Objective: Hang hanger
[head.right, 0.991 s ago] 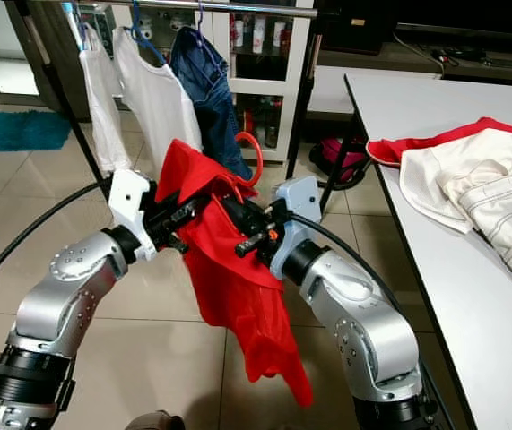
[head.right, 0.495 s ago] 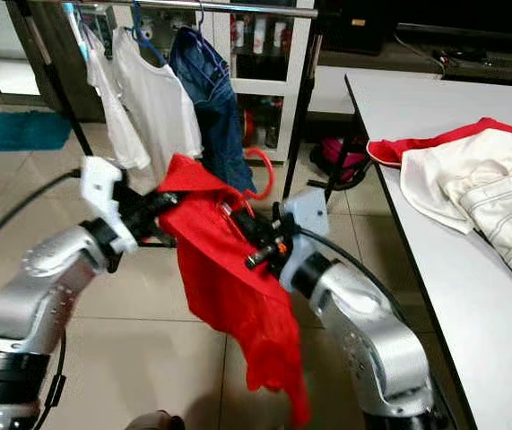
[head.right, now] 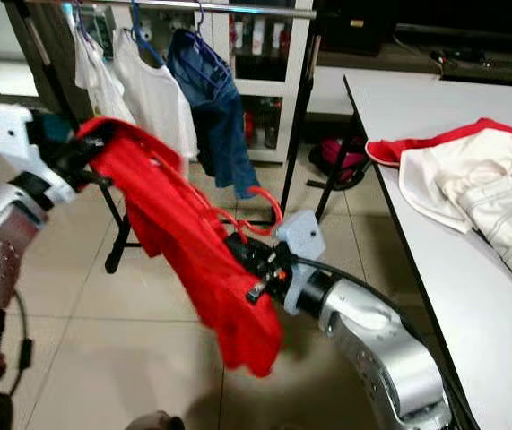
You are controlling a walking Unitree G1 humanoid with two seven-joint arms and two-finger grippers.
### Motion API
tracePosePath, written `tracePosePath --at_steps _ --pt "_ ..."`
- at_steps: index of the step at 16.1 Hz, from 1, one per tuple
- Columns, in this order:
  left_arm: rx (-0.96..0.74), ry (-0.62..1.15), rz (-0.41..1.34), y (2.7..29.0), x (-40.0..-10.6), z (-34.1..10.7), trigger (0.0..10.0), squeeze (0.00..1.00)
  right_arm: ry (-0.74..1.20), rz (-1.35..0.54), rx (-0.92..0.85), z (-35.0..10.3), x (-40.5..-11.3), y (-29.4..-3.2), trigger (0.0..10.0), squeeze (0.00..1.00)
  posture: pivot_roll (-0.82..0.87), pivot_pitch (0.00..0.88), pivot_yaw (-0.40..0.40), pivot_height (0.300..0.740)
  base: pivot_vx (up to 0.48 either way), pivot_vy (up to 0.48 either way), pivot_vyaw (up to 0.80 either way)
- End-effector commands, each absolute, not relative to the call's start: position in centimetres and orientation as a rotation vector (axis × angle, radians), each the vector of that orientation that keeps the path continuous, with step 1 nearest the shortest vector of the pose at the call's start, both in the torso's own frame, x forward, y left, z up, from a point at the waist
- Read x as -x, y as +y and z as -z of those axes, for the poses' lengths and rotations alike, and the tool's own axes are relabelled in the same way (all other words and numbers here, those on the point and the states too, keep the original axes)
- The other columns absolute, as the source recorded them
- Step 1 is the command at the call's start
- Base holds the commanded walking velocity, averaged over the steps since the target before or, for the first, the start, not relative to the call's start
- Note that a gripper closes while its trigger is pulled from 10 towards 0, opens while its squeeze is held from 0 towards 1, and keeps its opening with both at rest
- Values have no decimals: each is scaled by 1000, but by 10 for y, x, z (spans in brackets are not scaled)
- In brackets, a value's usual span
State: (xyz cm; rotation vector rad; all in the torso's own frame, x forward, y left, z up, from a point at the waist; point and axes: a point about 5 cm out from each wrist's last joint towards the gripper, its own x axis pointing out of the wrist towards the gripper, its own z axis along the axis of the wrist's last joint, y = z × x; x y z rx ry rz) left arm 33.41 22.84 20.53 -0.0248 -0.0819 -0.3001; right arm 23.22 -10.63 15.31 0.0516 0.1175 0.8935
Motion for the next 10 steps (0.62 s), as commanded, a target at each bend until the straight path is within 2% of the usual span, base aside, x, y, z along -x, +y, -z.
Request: tracePosePath --at_steps 1,3,5,8,10 --pt "-47 -116 146 256 -336 -216 0 0 126 -897 -58 -153 -227 -113 0 0 -61 16 2 740 0 0 0" --pt "-65 -72 115 261 -339 -208 0 0 85 -936 -123 -161 -225 -112 0 0 -60 18 5 740 0 0 0" --pt "-52 -2 179 243 -341 -189 0 0 17 -911 -216 -174 -230 -110 0 0 -65 23 16 740 0 0 0" --pt "0 50 548 178 -323 -171 0 0 -36 -686 -295 -181 -255 -111 0 0 -67 26 21 740 0 0 0" --pt "3 100 723 149 -303 -159 0 0 -53 -491 -338 -180 -272 -117 0 0 -65 28 17 740 0 0 0"
